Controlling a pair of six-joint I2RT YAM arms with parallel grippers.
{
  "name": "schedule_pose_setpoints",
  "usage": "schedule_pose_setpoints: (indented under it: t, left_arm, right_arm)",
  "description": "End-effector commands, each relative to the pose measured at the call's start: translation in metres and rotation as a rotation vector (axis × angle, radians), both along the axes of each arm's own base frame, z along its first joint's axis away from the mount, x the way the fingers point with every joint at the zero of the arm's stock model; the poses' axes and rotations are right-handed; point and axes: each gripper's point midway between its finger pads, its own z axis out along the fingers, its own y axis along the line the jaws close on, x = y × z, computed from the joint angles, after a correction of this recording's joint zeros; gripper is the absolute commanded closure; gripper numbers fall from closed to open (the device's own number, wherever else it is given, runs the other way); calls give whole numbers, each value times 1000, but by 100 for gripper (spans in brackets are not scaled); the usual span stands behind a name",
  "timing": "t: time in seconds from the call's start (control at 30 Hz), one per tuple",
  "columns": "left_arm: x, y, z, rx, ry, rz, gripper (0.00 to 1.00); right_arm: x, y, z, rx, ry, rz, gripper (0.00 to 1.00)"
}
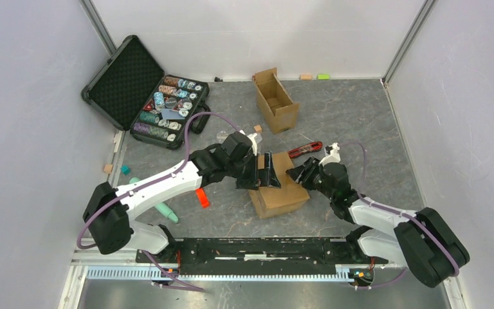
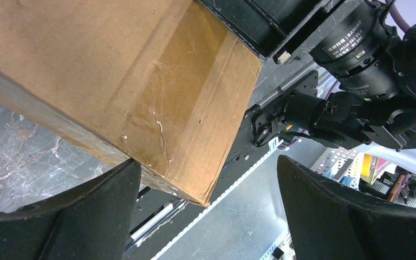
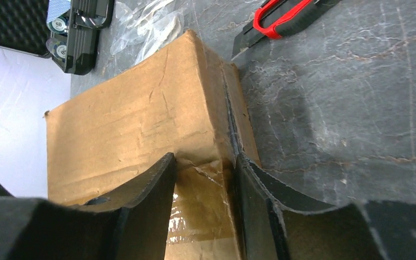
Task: Unpack the express box
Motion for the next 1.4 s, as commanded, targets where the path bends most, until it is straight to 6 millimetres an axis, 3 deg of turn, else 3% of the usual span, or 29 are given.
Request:
schedule_pose_setpoints:
  t: [0.0, 0.17, 0.33, 0.5, 0.63, 0.93, 1.17, 1.37]
  left_arm:
    - [37, -47, 112, -324, -284, 24, 1]
    - [47, -41, 116, -273, -335, 47, 0]
    - [62, -42, 86, -186, -333, 60, 0]
    - [71, -45, 59, -149, -305, 79, 0]
    - [73, -45, 54, -147, -301, 83, 0]
    - [77, -38, 90, -185, -383, 63, 0]
    - [81, -16, 132, -134, -483, 63, 0]
    - [78, 11, 151, -88, -541, 78, 0]
  right_arm:
    - [-64, 67, 8, 149, 143, 365, 47]
    - [-65, 86, 9, 140, 166, 398, 42]
    - [-58, 91, 4, 96, 177, 406, 35]
    - [-38, 83, -6, -82, 141, 387, 27]
    - [-18, 64, -5, -204, 107, 335, 22]
    - [31, 15, 20, -435, 30, 197, 16]
    - [81, -58, 9, -483, 138, -106, 14]
    - [111, -77, 0, -498, 243, -303, 14]
